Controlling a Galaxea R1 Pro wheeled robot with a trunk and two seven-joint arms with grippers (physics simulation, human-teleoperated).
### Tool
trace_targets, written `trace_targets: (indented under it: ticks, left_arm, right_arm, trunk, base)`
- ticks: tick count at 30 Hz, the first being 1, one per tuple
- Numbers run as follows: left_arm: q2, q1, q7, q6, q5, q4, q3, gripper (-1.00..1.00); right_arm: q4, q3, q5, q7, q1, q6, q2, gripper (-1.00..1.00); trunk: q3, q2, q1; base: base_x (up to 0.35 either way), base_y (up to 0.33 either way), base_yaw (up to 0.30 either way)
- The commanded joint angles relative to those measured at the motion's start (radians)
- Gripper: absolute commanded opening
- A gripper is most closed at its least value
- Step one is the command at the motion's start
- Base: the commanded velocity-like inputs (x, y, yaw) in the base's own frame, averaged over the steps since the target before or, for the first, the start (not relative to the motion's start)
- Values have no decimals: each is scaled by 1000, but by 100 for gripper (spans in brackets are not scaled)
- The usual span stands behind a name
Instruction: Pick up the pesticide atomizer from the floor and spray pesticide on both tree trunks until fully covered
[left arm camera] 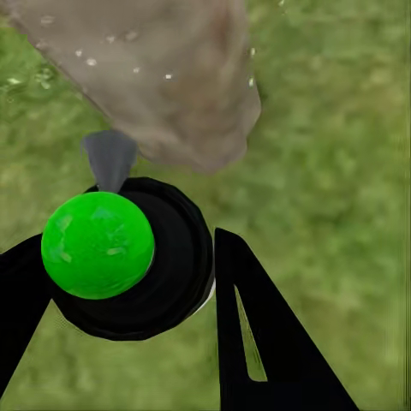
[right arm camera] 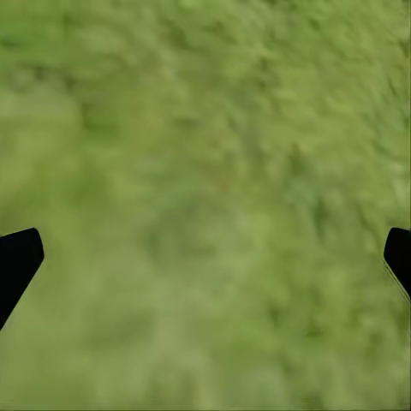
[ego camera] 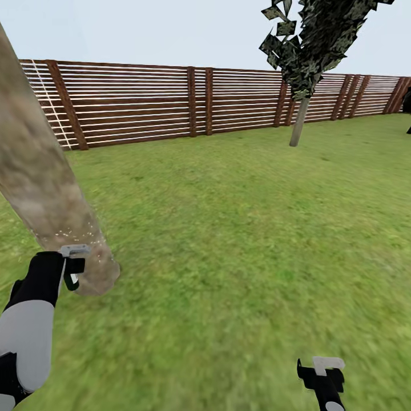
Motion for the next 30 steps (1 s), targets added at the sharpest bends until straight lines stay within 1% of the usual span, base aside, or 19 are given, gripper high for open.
trace_targets:
  ticks: [1,8,12,14,16,19,22,25,27,30]
  left_arm:
    - [-1,0,-10,3,-10,-1,3,-100]
    - [-5,0,-9,4,-10,0,0,-100]
    - [-8,0,-7,3,-10,2,1,-100]
    - [-13,0,-5,2,-10,29,0,-100]
    - [-15,1,-4,-3,-10,97,1,-100]
    - [-14,2,-3,-5,-12,120,4,-100]
    - [-4,38,-3,-6,-10,118,8,-100]
    - [-2,59,-2,-8,-11,113,13,-100]
    - [-6,74,-2,-9,-10,112,13,-100]
    - [-13,78,-2,-9,-9,109,11,-100]
  right_arm:
    - [0,9,-10,-2,0,-3,0,100]
    - [0,9,-10,-2,0,-2,0,100]
    - [-1,9,-10,-2,0,-3,0,100]
    - [0,9,-10,-2,0,-2,0,100]
    - [0,9,-10,-2,0,-3,0,100]
    - [-1,9,-10,-2,0,-2,0,100]
    - [-1,9,-10,-2,0,-2,0,100]
    - [-1,9,-10,-2,0,-2,0,100]
    - [-1,9,-10,-2,0,-2,0,100]
    - [-1,9,-10,-2,0,-3,0,100]
  trunk:
    - [-1,0,0]
    - [-1,0,0]
    - [-1,0,0]
    - [-1,0,0]
    - [-1,0,0]
    - [-1,0,0]
    - [-1,0,0]
    - [-1,0,0]
    - [-1,0,0]
    - [-1,0,0]
  base:
    - [218,-200,1]
    - [53,-260,1]
    - [73,-266,200]
    - [215,-200,270]
    - [263,-166,276]
    - [295,-98,277]
    - [191,-8,277]
    - [17,-1,277]
    - [2,0,249]
    - [162,-58,72]
